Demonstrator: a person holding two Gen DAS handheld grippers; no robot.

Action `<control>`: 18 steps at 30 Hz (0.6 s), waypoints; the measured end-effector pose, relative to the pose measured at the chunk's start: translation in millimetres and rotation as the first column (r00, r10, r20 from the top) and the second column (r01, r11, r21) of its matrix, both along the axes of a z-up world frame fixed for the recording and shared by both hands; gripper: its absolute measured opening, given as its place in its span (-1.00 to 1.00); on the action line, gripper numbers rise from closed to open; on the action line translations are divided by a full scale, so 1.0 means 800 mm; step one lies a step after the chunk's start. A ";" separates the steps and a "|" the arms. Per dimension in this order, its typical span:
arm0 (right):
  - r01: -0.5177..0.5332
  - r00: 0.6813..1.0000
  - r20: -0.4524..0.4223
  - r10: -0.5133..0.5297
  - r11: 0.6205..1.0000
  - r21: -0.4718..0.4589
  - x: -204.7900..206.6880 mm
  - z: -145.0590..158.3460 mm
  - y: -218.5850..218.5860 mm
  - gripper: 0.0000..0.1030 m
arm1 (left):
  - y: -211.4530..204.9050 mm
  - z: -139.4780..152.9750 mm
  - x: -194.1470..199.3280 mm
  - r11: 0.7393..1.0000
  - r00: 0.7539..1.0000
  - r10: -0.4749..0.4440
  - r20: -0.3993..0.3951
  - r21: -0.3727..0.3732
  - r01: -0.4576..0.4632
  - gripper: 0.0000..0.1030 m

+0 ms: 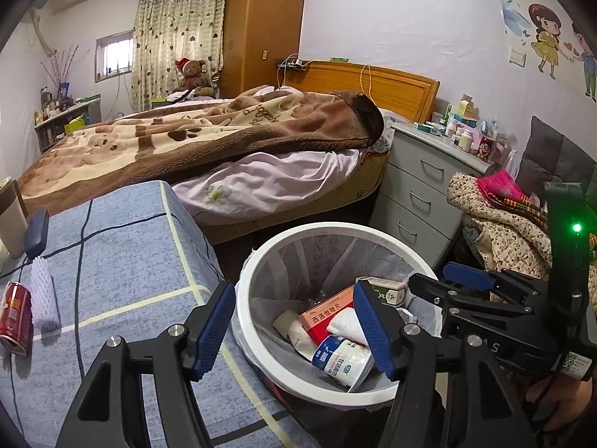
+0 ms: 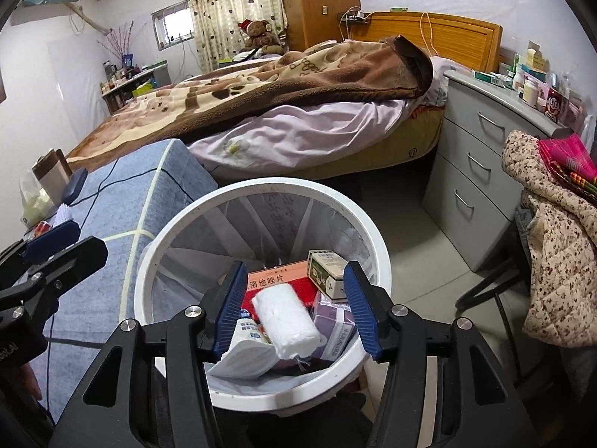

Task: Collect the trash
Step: 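Move both open tools back over the remaining trash on the bed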

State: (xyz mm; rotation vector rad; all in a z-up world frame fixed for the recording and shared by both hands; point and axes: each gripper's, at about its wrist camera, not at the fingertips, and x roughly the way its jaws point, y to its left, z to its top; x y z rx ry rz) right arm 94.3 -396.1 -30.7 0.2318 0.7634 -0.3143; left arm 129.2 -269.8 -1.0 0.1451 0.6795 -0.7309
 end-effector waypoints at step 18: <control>-0.020 0.996 0.085 0.021 1.000 -0.013 -0.009 0.018 0.032 0.08 | 0.060 0.021 -0.022 0.998 0.996 0.065 0.061 -0.014 -0.065 0.27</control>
